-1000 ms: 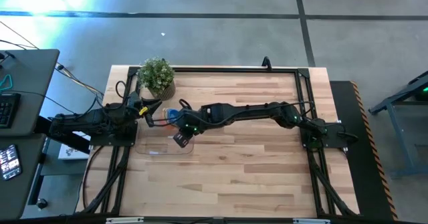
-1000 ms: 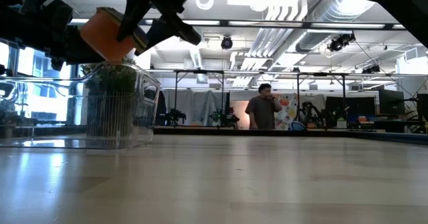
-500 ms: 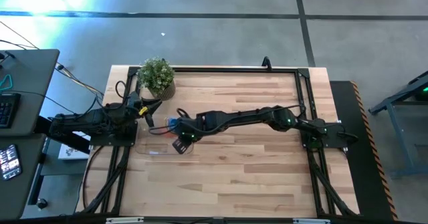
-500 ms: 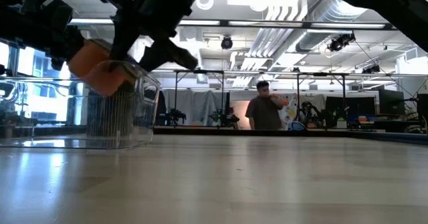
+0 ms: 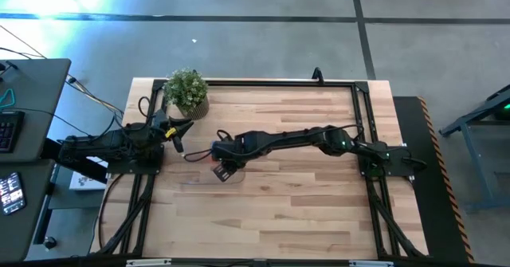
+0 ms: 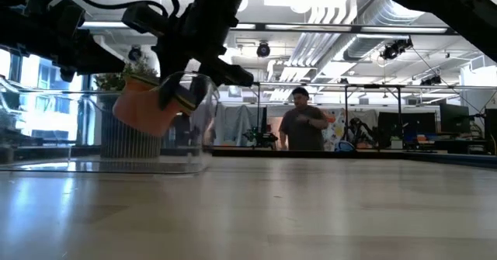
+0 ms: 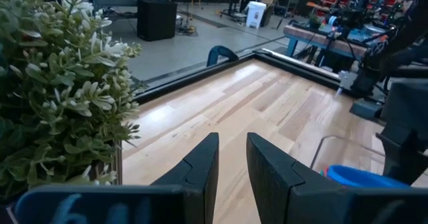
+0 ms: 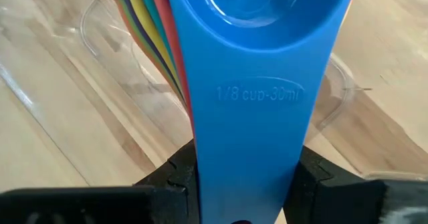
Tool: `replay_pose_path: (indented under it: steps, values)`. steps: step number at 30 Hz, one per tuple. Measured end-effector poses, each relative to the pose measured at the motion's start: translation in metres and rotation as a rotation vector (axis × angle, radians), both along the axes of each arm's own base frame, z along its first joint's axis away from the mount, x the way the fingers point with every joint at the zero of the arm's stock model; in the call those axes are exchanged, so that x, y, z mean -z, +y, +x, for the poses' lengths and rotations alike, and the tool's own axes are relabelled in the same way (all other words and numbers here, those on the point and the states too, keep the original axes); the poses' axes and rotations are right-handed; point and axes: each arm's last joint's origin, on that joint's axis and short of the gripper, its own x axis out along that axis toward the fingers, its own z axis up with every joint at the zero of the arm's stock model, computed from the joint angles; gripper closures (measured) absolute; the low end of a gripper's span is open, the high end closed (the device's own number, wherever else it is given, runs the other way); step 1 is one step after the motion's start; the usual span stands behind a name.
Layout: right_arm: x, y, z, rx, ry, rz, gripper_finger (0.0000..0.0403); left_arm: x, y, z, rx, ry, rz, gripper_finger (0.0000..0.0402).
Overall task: Nest measuring cups in basket
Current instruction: Put the nested measuring cups into the transparent bin
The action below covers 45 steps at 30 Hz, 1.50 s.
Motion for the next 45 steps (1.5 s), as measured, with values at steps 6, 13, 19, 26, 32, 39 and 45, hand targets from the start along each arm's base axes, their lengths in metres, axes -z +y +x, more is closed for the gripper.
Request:
replay_pose_path:
  steps: [6,13,19,26,32,39,45]
  values:
    - [0.000,0.001,-0.001,-0.026,0.010,-0.018,0.0281,0.000,0.000,0.000,0.001,0.000,0.000,0.0335]
    - [0.000,0.005,-0.001,-0.101,0.005,-0.042,0.0281,0.000,0.000,0.000,0.002,0.000,0.000,0.0335]
    - [0.000,0.002,-0.001,-0.125,0.004,-0.054,0.0281,0.000,0.000,0.000,0.004,0.000,-0.001,0.0335]
    - [0.012,0.002,-0.001,-0.129,0.025,-0.020,0.0281,0.000,0.000,0.000,0.004,0.000,-0.001,0.0335]
    - [0.013,0.001,-0.001,-0.128,0.027,-0.020,0.0281,0.000,0.000,0.000,0.003,0.000,-0.001,0.0335]
    - [0.016,-0.002,0.000,-0.129,0.030,-0.023,0.0281,0.000,0.000,0.000,0.003,0.000,-0.001,0.0335]
    - [0.025,-0.002,0.002,-0.121,0.044,0.012,0.0278,0.000,0.000,0.000,0.003,0.000,-0.001,0.0335]
